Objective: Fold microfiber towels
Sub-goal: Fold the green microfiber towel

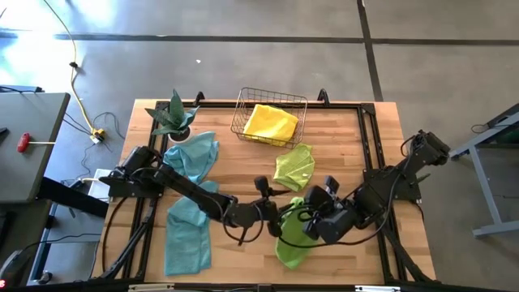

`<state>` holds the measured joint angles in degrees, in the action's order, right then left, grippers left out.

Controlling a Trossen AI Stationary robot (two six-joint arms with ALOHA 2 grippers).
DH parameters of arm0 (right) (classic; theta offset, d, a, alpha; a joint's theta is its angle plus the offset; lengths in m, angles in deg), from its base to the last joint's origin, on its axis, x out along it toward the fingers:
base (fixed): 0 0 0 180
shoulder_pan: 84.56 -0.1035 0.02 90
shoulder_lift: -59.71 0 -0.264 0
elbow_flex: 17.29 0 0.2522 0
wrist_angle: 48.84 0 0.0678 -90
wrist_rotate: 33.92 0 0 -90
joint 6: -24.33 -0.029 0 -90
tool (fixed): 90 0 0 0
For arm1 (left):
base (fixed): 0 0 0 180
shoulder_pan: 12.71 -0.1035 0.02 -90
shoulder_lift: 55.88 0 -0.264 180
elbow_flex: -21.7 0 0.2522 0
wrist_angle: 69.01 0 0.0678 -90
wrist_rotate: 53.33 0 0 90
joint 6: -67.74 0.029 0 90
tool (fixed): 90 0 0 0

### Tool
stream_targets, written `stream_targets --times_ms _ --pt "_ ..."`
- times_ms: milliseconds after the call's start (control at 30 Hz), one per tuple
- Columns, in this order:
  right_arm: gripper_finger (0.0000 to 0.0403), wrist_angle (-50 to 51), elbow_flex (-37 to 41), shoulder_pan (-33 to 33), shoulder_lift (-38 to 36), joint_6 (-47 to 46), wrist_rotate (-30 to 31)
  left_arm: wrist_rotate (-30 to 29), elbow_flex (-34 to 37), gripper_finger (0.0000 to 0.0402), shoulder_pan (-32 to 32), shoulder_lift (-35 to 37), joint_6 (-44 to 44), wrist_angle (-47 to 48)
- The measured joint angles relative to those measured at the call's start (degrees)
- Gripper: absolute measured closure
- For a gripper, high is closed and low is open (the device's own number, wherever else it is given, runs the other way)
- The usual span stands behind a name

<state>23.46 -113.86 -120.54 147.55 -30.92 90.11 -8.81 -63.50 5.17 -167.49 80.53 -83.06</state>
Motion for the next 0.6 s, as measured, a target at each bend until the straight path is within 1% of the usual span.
stream_targets --times_ms 67,167,433,500,600 --pt "0.0403 0.0 0.0 0.5 0.0 0.3 0.0 0.7 0.0 0.0184 0.1 0.0 -3.0 0.0" --pt "0.0403 0.3 0.0 1.5 0.0 0.4 0.0 0.8 0.0 0.0172 0.3 0.0 -5.0 -0.1" --pt "0.0403 -0.2 0.0 3.9 0.0 4.8 0.0 0.1 0.0 0.0172 1.1 0.0 -4.2 -1.3" --pt "0.0403 -1.1 0.0 4.0 0.0 5.8 0.1 -0.3 0.0 0.0171 0.4 0.1 -5.8 0.6" --pt "0.0403 -2.9 0.0 3.9 0.0 7.5 0.3 -0.9 0.0 0.017 -0.9 0.1 -11.2 4.9"
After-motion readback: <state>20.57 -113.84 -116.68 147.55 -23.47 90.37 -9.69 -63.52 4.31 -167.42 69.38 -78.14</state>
